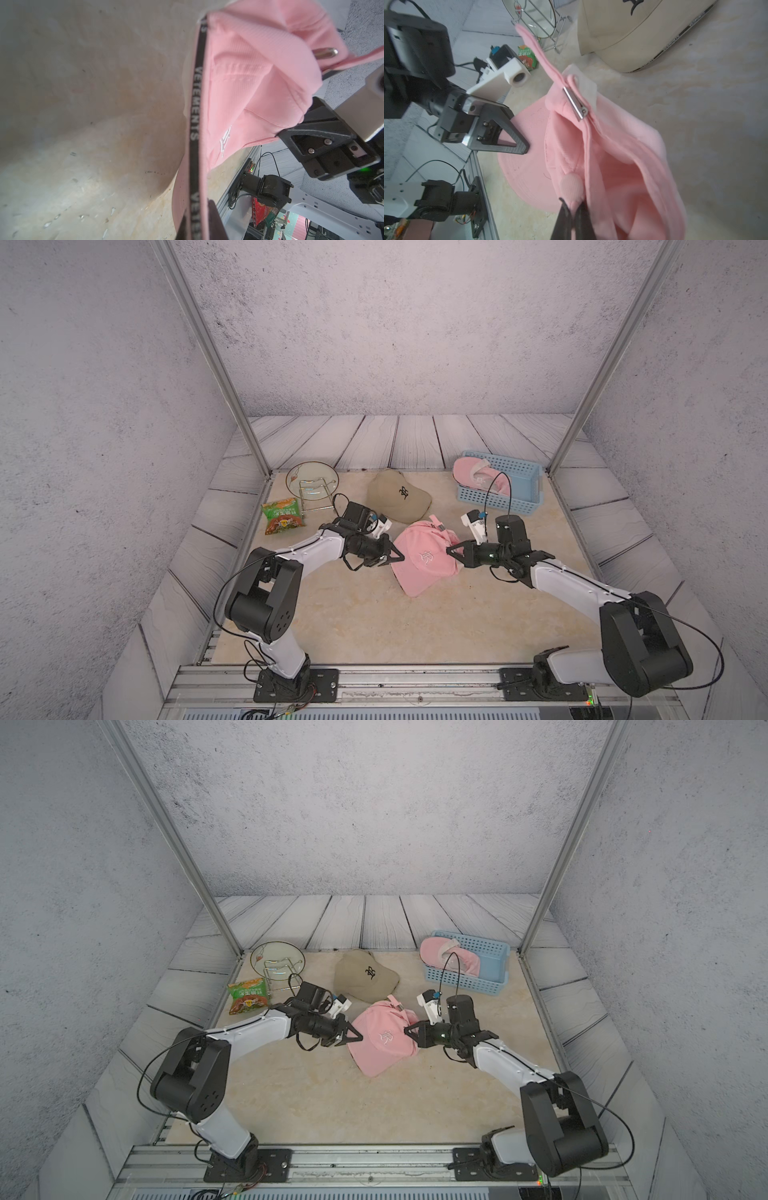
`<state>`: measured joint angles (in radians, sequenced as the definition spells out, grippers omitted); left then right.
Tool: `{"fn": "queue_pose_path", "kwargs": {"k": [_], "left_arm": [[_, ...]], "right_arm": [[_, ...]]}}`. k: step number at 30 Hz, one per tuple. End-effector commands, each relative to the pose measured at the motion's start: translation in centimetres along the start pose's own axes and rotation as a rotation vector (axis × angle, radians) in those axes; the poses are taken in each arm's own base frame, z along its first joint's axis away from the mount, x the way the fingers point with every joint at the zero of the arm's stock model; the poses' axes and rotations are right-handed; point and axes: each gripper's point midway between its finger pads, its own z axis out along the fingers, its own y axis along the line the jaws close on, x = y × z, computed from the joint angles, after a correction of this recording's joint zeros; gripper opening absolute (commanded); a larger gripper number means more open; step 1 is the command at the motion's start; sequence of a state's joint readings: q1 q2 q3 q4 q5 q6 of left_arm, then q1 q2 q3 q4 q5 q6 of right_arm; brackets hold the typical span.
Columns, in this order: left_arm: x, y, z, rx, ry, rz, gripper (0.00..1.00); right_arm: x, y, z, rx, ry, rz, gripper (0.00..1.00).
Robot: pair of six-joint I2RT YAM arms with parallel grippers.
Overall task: Turn the baseball cap inside out
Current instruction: Turn over the baseball cap.
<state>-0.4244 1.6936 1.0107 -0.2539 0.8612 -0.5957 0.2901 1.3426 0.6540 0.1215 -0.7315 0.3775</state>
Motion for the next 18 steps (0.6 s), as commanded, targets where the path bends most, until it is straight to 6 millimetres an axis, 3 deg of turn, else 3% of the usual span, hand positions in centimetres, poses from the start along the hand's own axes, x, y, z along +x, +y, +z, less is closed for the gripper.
{"fn": "queue_pose_path", "kwargs": {"k": [1, 7, 13, 16, 18], "left_arm": [[0.0, 3.7, -0.4, -0.122, -0.039, -0.060, 0.00], [0.9, 3.0, -0.8, -0.079, -0.012, -0.051, 0.00], [0.5, -1.6, -2.1, 0.098, -0.047, -0.041, 0.00], [0.0, -4.2, -3.0, 0.176, -0.070, -0.048, 0.00], [-0.4, -6.0, -3.5, 0.233, -0.089, -0.052, 0.00]], "right_arm": [[-3.8, 1.7, -2.8, -0.073, -0.171, -0.007, 0.00], [-4.3, -3.4, -5.0, 0.145, -0.304, 0.117, 0.00], [-2.6, -8.1, -6.4, 0.447, -0.247, 0.166, 0.00], [-2.3, -8.5, -6.6, 0.484, -0.223, 0.153, 0.01], [-2.6, -7.7, -6.2, 0.443, -0.217, 0.121, 0.15]]}}
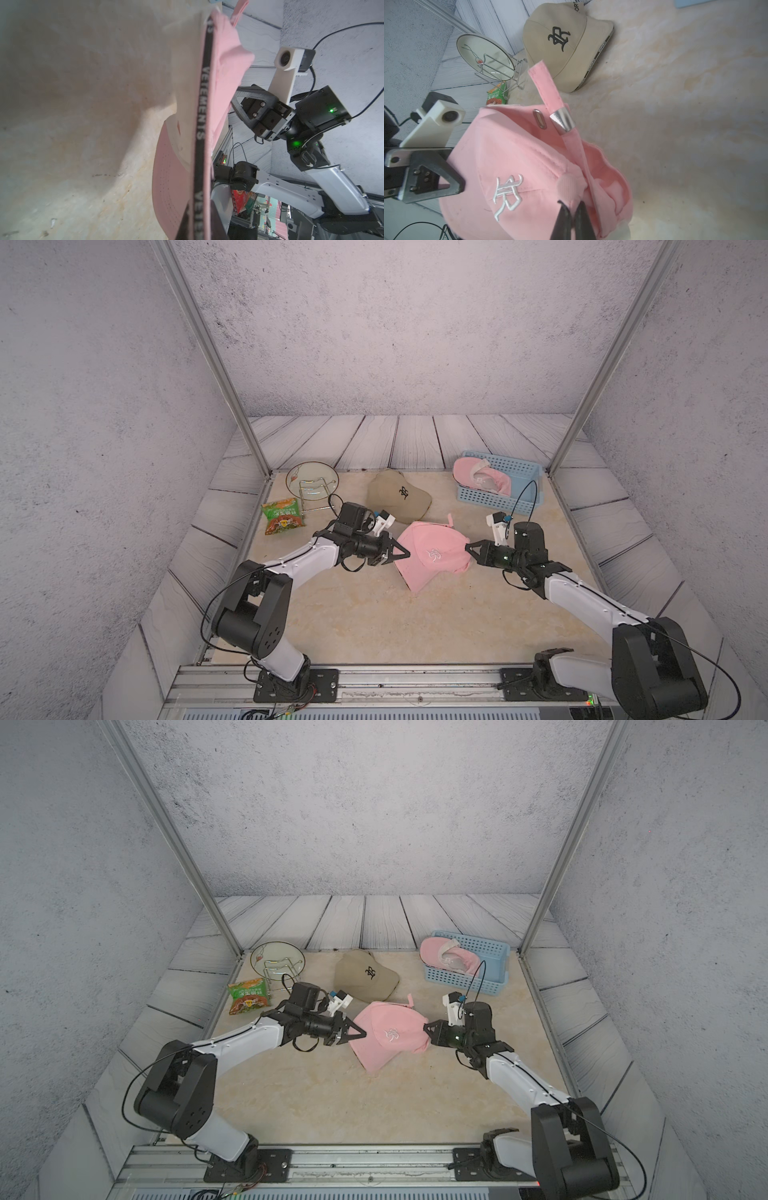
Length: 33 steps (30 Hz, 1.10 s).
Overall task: Turn the baseball cap inside out
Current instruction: Turn over the baseball cap.
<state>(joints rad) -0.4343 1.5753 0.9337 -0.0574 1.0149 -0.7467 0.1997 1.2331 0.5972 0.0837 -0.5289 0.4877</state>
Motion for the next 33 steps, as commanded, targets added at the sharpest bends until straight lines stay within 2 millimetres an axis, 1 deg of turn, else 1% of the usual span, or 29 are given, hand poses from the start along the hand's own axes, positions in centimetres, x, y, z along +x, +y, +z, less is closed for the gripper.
{"fn": "queue_pose_path", "kwargs": {"k": [1, 2, 3, 4, 7, 9, 10, 11, 13, 16, 19, 22, 27, 31, 33], "left_arm": [[-1.5, -1.7, -1.5, 0.041, -0.095, -0.084, 0.00], [-2.0, -2.7, -1.8, 0.061, -0.122, -0.087, 0.00], [-2.4, -3.5, -2.1, 0.074, -0.144, -0.093, 0.00], [-2.9, -4.3, -2.5, 0.086, -0.172, -0.099, 0.00], [-4.8, -6.9, -4.3, 0.125, -0.307, -0.144, 0.00], [-5.8, -8.9, -5.6, 0.164, -0.381, -0.164, 0.00], [-6.2, -9.8, -6.2, 0.181, -0.408, -0.174, 0.00], [-6.7, -10.5, -6.7, 0.191, -0.434, -0.189, 0.00], [-7.5, -11.3, -7.7, 0.207, -0.489, -0.241, 0.00], [-8.2, -11.3, -8.2, 0.239, -0.538, -0.350, 0.00], [-8.5, -10.8, -8.1, 0.304, -0.562, -0.484, 0.00], [-8.6, -11.3, -8.4, 0.366, -0.588, -0.538, 0.00], [-8.3, -12.1, -8.3, 0.363, -0.589, -0.543, 0.00], [-7.7, -12.2, -7.5, 0.359, -0.565, -0.562, 0.00], [-7.4, -12.3, -7.0, 0.361, -0.551, -0.562, 0.00]], "right_arm": [[-2.3, -2.3, -1.6, 0.155, -0.093, -0.059, 0.30], [-2.5, -1.1, -1.6, 0.113, -0.100, -0.100, 0.43], [-2.6, 0.1, -1.7, 0.082, -0.109, -0.147, 0.50], [-2.7, 1.3, -1.8, 0.056, -0.124, -0.200, 0.54], [-2.3, 6.0, -2.2, -0.063, -0.192, -0.454, 0.57], [-1.2, 8.6, -2.4, -0.137, -0.246, -0.639, 0.59], [-0.3, 9.2, -2.4, -0.155, -0.260, -0.725, 0.60], [0.1, 10.0, -2.6, -0.177, -0.289, -0.781, 0.61], [0.6, 10.9, -2.8, -0.213, -0.322, -0.858, 0.62], [1.2, 12.1, -2.8, -0.229, -0.342, -0.961, 0.63], [1.1, 13.1, -2.6, -0.189, -0.418, -1.090, 0.64], [0.6, 13.8, -2.3, -0.143, -0.507, -1.170, 0.65], [-0.4, 14.5, -1.2, -0.088, -0.585, -1.218, 0.67], [-1.6, 15.0, -0.6, -0.048, -0.642, -1.210, 0.67], [-2.5, 15.1, -0.5, -0.013, -0.672, -1.191, 0.67]]}}
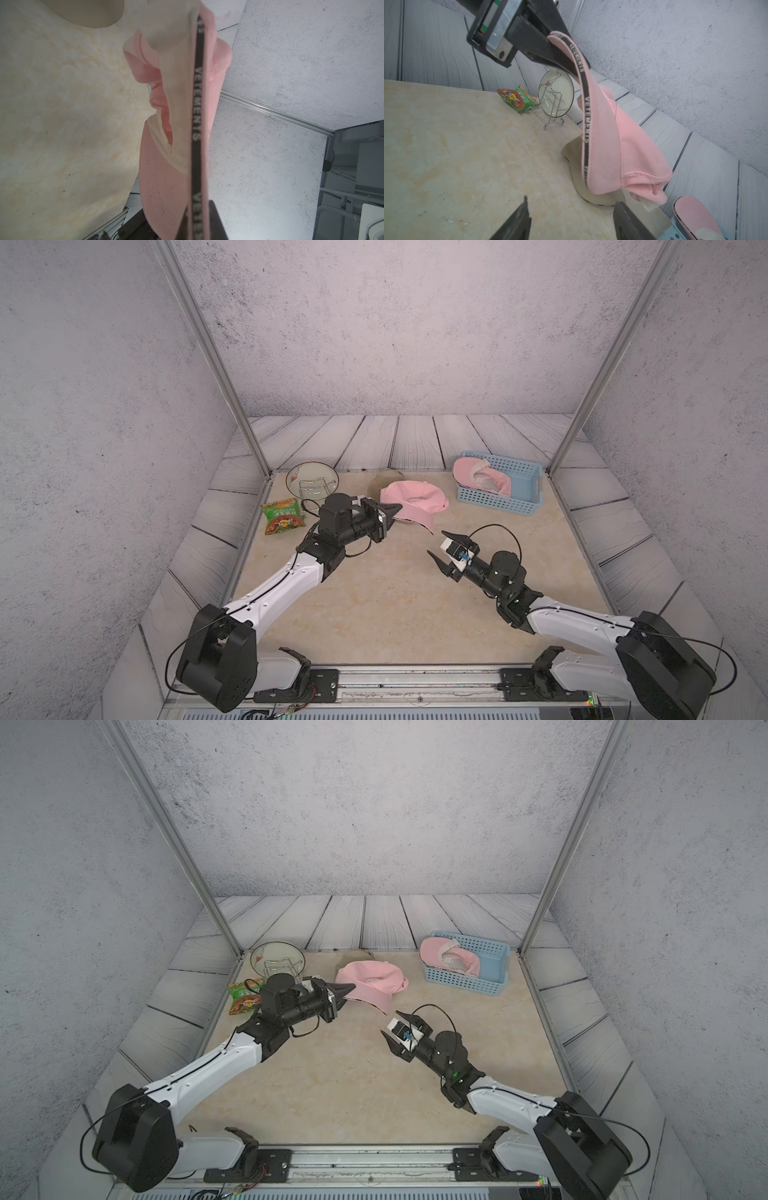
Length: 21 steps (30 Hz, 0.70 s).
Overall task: Turn the baseball cap inside out
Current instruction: Turn over the baseball cap.
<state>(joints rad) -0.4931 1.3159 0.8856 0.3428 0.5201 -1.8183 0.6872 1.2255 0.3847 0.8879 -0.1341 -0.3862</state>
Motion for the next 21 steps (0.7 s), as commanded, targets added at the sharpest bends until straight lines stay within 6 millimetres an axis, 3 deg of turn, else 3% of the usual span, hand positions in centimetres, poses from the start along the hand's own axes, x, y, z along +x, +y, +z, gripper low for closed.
{"fn": "queue_pose_path", "kwargs": {"k": [1, 6, 8, 10, 12, 14, 17, 19, 21], "left_arm": [[1.5, -2.2, -0.3, 0.074, 0.033, 0.018, 0.00], [2.5, -1.5, 0.3, 0.068, 0.058, 0.011, 0.00], [2.8, -1.4, 0.4, 0.066, 0.068, 0.010, 0.00], [2.8, -1.2, 0.5, 0.066, 0.068, 0.022, 0.02], [2.5, -1.6, 0.2, 0.081, 0.047, 0.080, 0.17], [1.8, -2.5, -0.4, 0.078, -0.009, 0.193, 0.47], [-0.1, -4.4, -2.1, -0.013, -0.160, 0.529, 0.77], [-1.0, -5.7, -3.4, -0.123, -0.249, 0.824, 0.88], [-1.2, -7.1, -4.2, -0.189, -0.272, 1.103, 0.90]], "right_arm": [[-2.6, -3.1, 0.8, 0.156, -0.081, -0.028, 0.67], [-3.0, -4.2, 1.9, 0.210, -0.086, -0.013, 0.62], [-3.0, -4.7, 2.2, 0.236, -0.086, 0.001, 0.48], [-3.0, -5.1, 2.3, 0.257, -0.088, 0.018, 0.21], [-2.8, -5.2, 2.3, 0.257, -0.071, 0.033, 0.02], [-2.3, -5.2, 2.2, 0.253, -0.024, 0.052, 0.00], [-1.6, -5.7, 1.6, 0.265, 0.055, 0.111, 0.00], [-1.2, -5.4, 1.2, 0.228, 0.137, 0.147, 0.00], [-0.9, -5.0, 0.8, 0.163, 0.246, 0.195, 0.00]]}}
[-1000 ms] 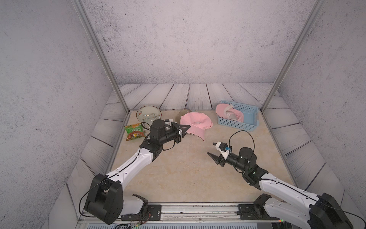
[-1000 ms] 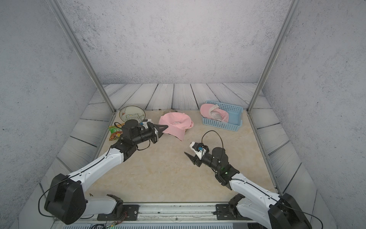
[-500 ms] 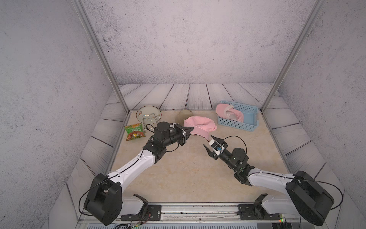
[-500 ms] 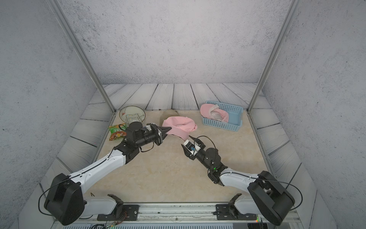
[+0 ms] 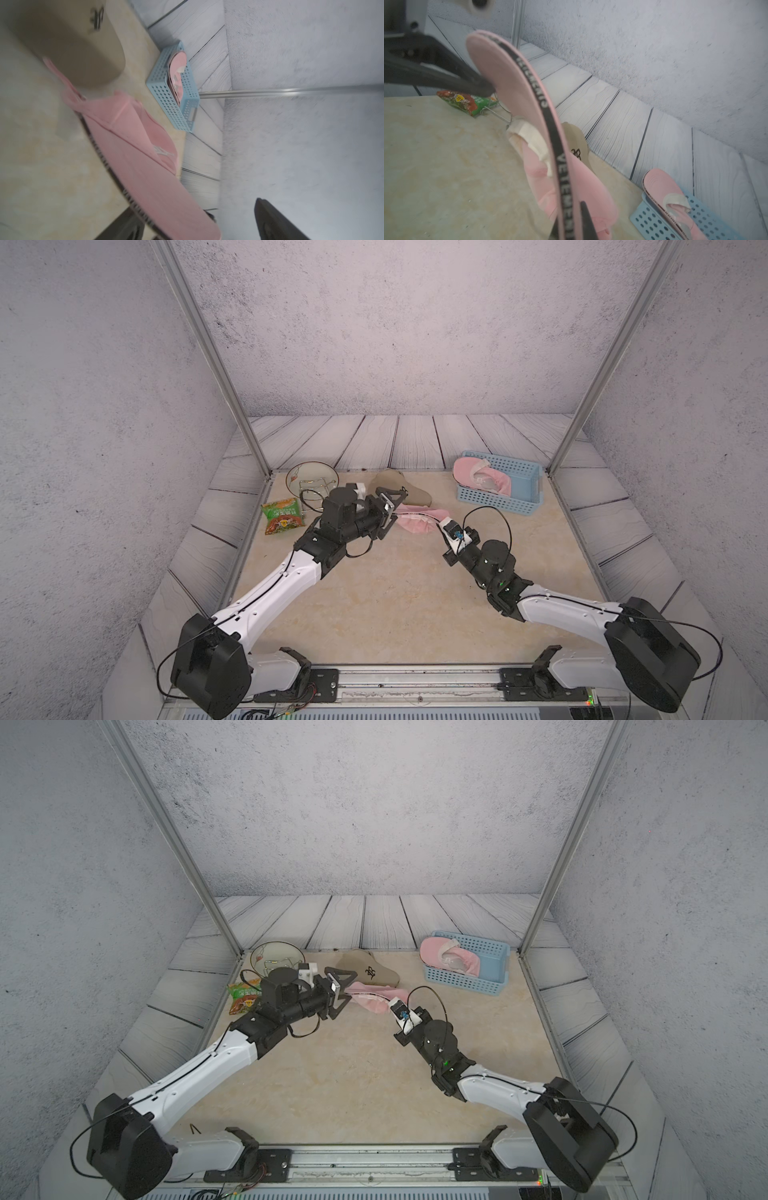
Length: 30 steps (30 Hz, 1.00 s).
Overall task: Turn the baseball cap inside out
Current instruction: Turn over the baseball cap.
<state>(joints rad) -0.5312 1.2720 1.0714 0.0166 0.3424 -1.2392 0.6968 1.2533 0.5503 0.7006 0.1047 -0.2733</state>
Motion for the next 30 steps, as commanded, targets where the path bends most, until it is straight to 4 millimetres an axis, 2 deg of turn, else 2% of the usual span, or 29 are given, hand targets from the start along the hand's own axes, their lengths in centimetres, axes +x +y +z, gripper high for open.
{"fn": "queue_pose_path", "kwargs": {"k": [1, 4, 7, 10, 12, 16, 20, 25, 28, 29, 30], "left_arm": [[-3.6, -3.0, -3.3, -0.096, -0.147, 0.666, 0.91], [-3.1, -4.8, -3.7, -0.045, -0.137, 0.965, 0.89], [-0.9, -5.4, -4.0, 0.055, -0.078, 1.236, 0.87], [2.2, -4.4, -4.1, 0.161, 0.003, 1.481, 0.86], [4.3, -3.4, -4.3, 0.222, 0.092, 1.624, 0.89], [6.7, -1.2, -3.6, 0.248, 0.209, 1.819, 0.94], [7.5, -0.1, -2.2, 0.263, 0.292, 1.877, 0.95], [9.0, 0.9, -0.6, 0.310, 0.407, 1.863, 0.91], [10.7, 1.4, -0.1, 0.374, 0.472, 1.836, 0.82], [11.1, 1.6, 0.1, 0.392, 0.490, 1.825, 0.77], [11.5, 1.6, 0.2, 0.408, 0.505, 1.813, 0.68]], "right_arm": [[-0.6, -0.6, -1.3, -0.055, 0.178, 0.086, 0.00], [-0.2, -0.5, -1.8, -0.117, 0.314, 0.138, 0.00], [0.3, -0.2, -2.3, -0.168, 0.425, 0.158, 0.00], [0.4, 0.4, -2.9, -0.224, 0.500, 0.178, 0.00], [0.1, 1.0, -3.3, -0.274, 0.528, 0.185, 0.00], [-0.9, 2.4, -4.1, -0.380, 0.529, 0.199, 0.00], [-2.0, 3.5, -4.5, -0.450, 0.488, 0.216, 0.00], [-2.9, 3.9, -4.8, -0.490, 0.462, 0.225, 0.00], [-3.3, 4.1, -4.9, -0.506, 0.449, 0.228, 0.00], [-3.5, 4.2, -4.9, -0.512, 0.442, 0.230, 0.00], [-3.6, 4.2, -5.0, -0.516, 0.435, 0.232, 0.00]]}}
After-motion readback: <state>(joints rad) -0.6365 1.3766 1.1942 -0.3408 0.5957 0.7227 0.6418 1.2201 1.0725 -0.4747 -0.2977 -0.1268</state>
